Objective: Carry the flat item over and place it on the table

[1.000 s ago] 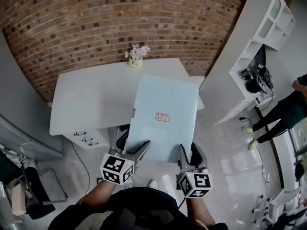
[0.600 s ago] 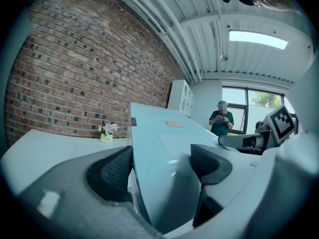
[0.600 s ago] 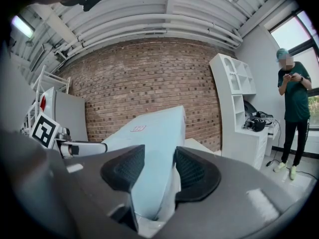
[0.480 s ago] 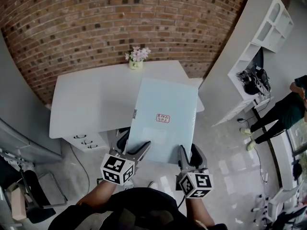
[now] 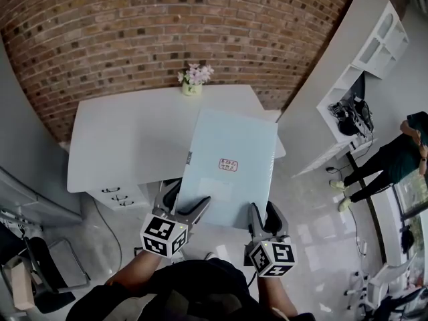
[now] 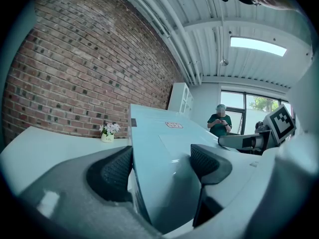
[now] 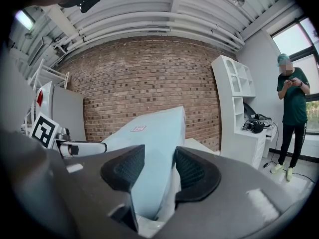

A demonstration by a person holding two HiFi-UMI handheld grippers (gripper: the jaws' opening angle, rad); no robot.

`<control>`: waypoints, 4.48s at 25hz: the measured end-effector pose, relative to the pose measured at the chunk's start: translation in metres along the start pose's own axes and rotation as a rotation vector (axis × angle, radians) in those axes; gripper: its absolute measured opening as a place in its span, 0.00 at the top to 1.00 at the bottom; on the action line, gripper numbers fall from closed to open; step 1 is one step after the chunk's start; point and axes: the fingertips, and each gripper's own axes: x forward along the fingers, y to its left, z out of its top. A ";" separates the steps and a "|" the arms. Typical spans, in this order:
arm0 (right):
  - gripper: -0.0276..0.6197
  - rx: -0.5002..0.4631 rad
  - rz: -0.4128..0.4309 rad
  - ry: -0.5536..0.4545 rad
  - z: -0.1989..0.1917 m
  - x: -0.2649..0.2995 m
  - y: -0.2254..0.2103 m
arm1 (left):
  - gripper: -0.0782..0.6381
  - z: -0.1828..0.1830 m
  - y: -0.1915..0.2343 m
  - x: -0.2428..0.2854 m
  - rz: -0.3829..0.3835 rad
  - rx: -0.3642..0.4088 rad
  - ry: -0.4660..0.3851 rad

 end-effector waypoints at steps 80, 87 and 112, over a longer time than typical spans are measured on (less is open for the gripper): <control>0.65 -0.027 0.163 0.418 -0.031 0.439 -0.118 | 0.36 -0.051 0.235 0.323 0.181 -0.321 0.300; 0.65 -0.028 0.232 0.481 -0.050 0.473 -0.133 | 0.36 -0.066 0.243 0.342 0.248 -0.359 0.346; 0.65 -0.046 0.312 0.620 -0.094 0.537 -0.170 | 0.36 -0.102 0.257 0.389 0.322 -0.356 0.469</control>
